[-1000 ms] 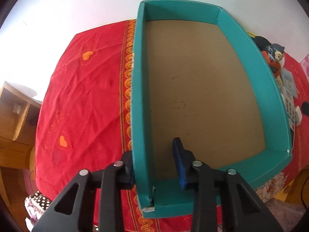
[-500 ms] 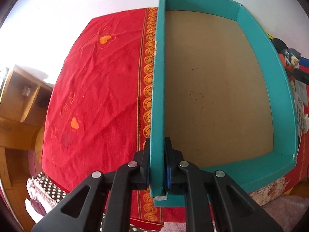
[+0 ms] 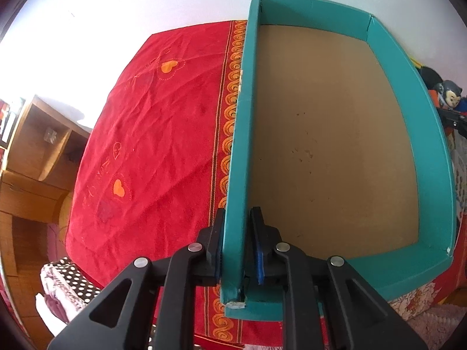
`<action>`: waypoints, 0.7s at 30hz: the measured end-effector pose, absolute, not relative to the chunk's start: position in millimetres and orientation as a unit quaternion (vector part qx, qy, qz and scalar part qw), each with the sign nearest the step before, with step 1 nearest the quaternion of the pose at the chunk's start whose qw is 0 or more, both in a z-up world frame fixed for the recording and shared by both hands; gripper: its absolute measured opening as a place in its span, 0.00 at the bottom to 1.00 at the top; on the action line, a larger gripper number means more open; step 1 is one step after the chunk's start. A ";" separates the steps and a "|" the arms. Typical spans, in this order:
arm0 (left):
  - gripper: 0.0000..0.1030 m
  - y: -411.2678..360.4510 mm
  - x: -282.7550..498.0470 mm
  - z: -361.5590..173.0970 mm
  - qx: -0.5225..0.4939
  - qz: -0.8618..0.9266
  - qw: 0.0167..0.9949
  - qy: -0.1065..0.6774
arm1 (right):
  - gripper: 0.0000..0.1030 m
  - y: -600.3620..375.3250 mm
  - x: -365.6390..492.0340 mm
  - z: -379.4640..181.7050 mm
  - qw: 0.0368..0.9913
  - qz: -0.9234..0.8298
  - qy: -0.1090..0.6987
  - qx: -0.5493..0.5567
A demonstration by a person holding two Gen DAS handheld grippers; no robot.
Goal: Organize objects
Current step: 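Grasp the monkey-topped orange clock with the right gripper and lift it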
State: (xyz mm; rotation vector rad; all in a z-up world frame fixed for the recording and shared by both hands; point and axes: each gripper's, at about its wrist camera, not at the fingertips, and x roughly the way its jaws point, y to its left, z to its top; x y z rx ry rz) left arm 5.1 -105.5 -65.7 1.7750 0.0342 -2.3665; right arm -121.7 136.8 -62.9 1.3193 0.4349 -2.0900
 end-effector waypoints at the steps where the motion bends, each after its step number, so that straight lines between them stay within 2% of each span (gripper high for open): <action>1: 0.11 -107.7 1.1 -67.5 0.597 -0.797 0.088 0.013 | 0.39 136.5 -121.4 -62.3 0.304 -0.795 0.164 0.498; 10: 0.08 -107.0 2.2 -65.2 0.602 -0.797 0.041 -0.002 | 0.38 139.0 -115.6 -53.5 0.260 -0.813 0.145 0.501; 13: 0.09 -100.1 2.1 -65.1 0.601 -0.798 0.033 -0.032 | 0.38 140.2 -112.8 -41.1 0.252 -0.818 0.144 0.497; 21: 0.09 -104.4 2.1 -64.0 0.601 -0.799 0.014 -0.023 | 0.38 119.2 -111.5 11.3 0.277 -0.822 0.155 0.473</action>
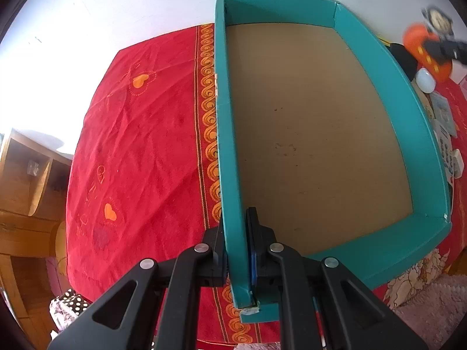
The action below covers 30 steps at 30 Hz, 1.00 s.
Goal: Organize objects
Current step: 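Grasp the monkey-topped orange clock with the right gripper and lift it, then place the orange clock in the tray corner and open the right gripper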
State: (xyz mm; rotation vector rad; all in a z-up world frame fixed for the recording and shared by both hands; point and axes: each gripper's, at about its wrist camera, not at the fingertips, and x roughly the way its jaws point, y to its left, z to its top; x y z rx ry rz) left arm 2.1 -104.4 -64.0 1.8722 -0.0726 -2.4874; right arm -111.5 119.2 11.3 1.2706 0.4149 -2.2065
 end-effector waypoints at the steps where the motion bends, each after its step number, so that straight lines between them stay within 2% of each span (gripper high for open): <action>1: 0.09 -104.3 3.3 -63.4 0.601 -0.799 0.011 -0.022 | 0.38 113.2 -113.3 15.7 0.283 -0.820 0.157 0.472; 9: 0.09 -110.7 -1.9 -64.0 0.599 -0.800 -0.007 -0.031 | 0.38 39.6 -145.5 23.9 0.339 -0.789 0.193 0.474; 20: 0.09 -104.2 5.6 -61.9 0.598 -0.801 -0.008 -0.023 | 0.38 -53.2 -188.2 -33.2 0.381 -0.736 0.282 0.483; 30: 0.09 -107.6 6.2 -62.5 0.595 -0.804 -0.011 -0.009 | 0.38 -81.8 -207.6 -57.0 0.392 -0.719 0.307 0.485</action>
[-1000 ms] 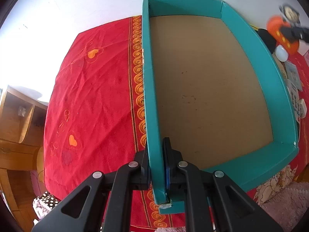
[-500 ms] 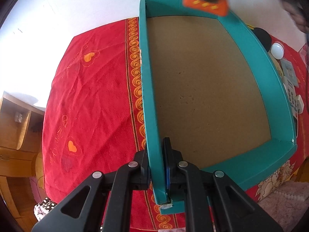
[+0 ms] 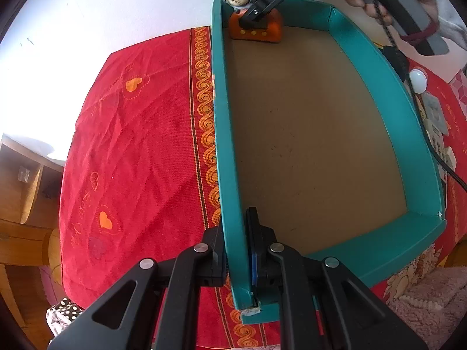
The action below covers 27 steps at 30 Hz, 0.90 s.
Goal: Organize objects
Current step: 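Place the orange clock in the tray corner and open the right gripper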
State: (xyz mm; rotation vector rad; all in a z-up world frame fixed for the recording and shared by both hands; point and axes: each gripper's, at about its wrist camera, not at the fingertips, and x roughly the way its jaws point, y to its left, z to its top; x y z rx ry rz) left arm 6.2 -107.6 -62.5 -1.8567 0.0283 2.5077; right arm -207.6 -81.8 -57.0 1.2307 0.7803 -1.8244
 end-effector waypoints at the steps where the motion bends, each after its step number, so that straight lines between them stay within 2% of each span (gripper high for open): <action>1: 0.09 -107.6 6.2 -62.3 -0.595 0.804 0.011 0.008 | 0.38 -84.1 -206.9 -58.0 0.394 -0.719 0.310 0.482; 14: 0.09 -108.7 3.1 -61.0 -0.598 0.801 0.011 0.001 | 0.39 -81.9 -212.5 -60.4 0.395 -0.727 0.297 0.478; 16: 0.09 -109.6 2.5 -61.0 -0.599 0.801 0.010 0.000 | 0.45 -80.2 -210.4 -57.6 0.393 -0.731 0.293 0.474; 18: 0.09 -109.9 2.6 -60.9 -0.599 0.801 0.010 0.001 | 0.58 -75.3 -206.6 -51.9 0.392 -0.737 0.284 0.472; 27: 0.09 -110.2 4.0 -60.3 -0.594 0.805 0.010 -0.007 | 0.59 -39.7 -181.0 -13.0 0.380 -0.762 0.232 0.470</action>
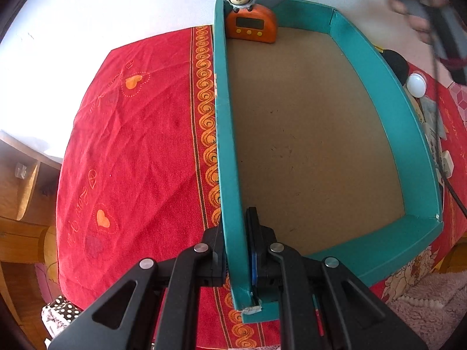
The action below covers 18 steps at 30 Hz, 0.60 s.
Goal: Organize objects
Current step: 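Place the orange clock in the tray corner and open the right gripper, then grasp the white earbud case with the right gripper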
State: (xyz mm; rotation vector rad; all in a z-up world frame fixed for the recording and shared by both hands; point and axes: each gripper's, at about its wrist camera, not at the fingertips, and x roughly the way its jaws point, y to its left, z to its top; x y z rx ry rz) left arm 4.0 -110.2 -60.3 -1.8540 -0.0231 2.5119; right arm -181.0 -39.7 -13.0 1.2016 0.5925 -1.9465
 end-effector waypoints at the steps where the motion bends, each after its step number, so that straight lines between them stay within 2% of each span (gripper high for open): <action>1: 0.09 -110.8 4.4 -60.6 -0.594 0.804 0.009 -0.007 | 0.59 -31.2 -177.0 -8.8 0.365 -0.766 0.228 0.477; 10: 0.09 -112.3 4.4 -61.5 -0.590 0.807 0.010 -0.008 | 0.59 60.4 -127.6 11.5 0.298 -0.785 0.168 0.517; 18: 0.09 -111.9 8.7 -59.9 -0.588 0.808 0.011 -0.008 | 0.59 114.8 -74.6 -23.1 0.268 -0.759 0.158 0.572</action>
